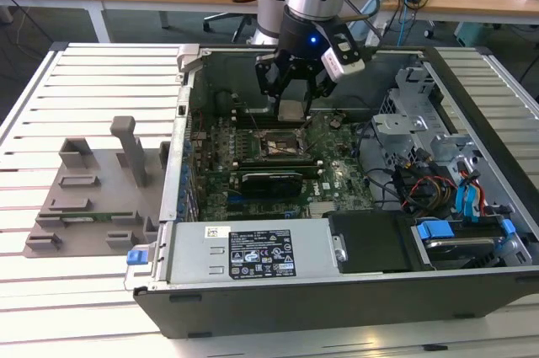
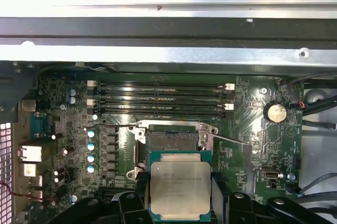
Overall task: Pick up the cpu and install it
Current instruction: 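Place the cpu into insertion slot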
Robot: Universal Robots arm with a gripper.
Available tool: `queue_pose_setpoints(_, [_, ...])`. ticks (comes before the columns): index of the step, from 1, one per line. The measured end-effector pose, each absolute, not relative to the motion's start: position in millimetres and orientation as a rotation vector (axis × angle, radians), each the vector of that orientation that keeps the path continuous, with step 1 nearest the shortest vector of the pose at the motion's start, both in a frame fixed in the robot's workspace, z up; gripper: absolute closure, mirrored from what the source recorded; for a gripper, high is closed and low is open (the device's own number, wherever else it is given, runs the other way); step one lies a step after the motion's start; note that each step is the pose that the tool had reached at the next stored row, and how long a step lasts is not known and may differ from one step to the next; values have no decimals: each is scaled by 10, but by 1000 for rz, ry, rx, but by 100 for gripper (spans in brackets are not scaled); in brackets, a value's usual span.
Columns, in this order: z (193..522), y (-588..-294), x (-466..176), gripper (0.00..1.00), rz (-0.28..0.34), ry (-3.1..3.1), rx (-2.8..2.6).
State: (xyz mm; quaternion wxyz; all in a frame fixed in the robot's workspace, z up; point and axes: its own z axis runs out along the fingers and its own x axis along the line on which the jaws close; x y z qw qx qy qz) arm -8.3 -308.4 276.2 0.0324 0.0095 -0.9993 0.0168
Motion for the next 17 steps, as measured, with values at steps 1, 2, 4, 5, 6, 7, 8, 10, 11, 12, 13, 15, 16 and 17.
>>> queue_pose_setpoints(1, [2763,-3085,-115,45,53,-3080,29])
queue_pose_setpoints(2, [2763,-3086,-134,45,55,-3082,29])
queue_pose_setpoints(4, [2763,-3086,-143,45,55,-3083,29])
queue_pose_setpoints(5, [2763,-3086,-143,45,55,-3083,29])
queue_pose_setpoints(6, [2763,-3086,-143,45,55,-3083,29])
queue_pose_setpoints(7, [2763,-3087,-143,45,56,-3089,29])
queue_pose_setpoints(8, [2762,-3087,-144,45,56,-3103,29])
queue_pose_setpoints(10, [2759,-3086,-145,45,57,-3147,28])
queue_pose_setpoints(11, [2759,-3086,-145,45,57,-3147,28])
queue_pose_setpoints(12, [2759,-3086,-144,45,57,-3148,28])
queue_pose_setpoints(13, [2759,-3086,-145,45,57,-3148,28])
queue_pose_setpoints(15, [2761,-3087,-145,45,62,-3148,27])
queue_pose_setpoints(16, [2760,-3087,-145,45,64,-3148,24])
queue_pose_setpoints(17, [2760,-3087,-145,45,65,-3148,19])
